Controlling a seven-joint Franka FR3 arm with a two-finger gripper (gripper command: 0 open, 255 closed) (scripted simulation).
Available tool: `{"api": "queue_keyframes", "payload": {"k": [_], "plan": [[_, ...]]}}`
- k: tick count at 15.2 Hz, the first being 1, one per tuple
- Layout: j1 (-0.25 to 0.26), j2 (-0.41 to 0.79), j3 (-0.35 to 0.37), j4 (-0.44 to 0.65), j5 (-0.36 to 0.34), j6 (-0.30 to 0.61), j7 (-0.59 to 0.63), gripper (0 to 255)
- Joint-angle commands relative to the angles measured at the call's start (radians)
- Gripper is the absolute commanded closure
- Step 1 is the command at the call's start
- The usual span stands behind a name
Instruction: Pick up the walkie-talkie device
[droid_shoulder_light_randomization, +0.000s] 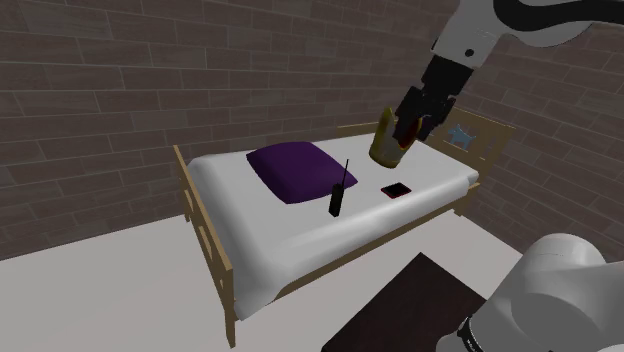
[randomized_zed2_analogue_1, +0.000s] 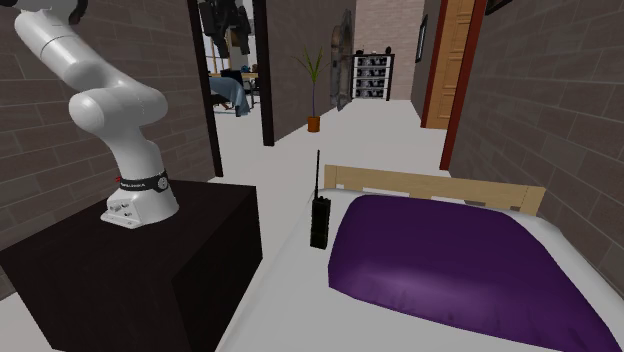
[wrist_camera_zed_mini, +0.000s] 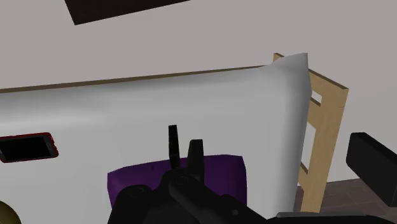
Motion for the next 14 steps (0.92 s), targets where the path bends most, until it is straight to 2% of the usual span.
{"api": "queue_keyframes", "payload": {"k": [1, 7, 14], "plan": [[0.000, 0.000, 0.000, 0.000, 0.000, 0.000, 0.000, 0], [-0.021, 0.192, 0.005, 0.007, -0.027, 0.143, 0.015, 0], [-0.046, 0.440, 0.005, 0.067, -0.062, 0.282, 0.041, 0]]}}
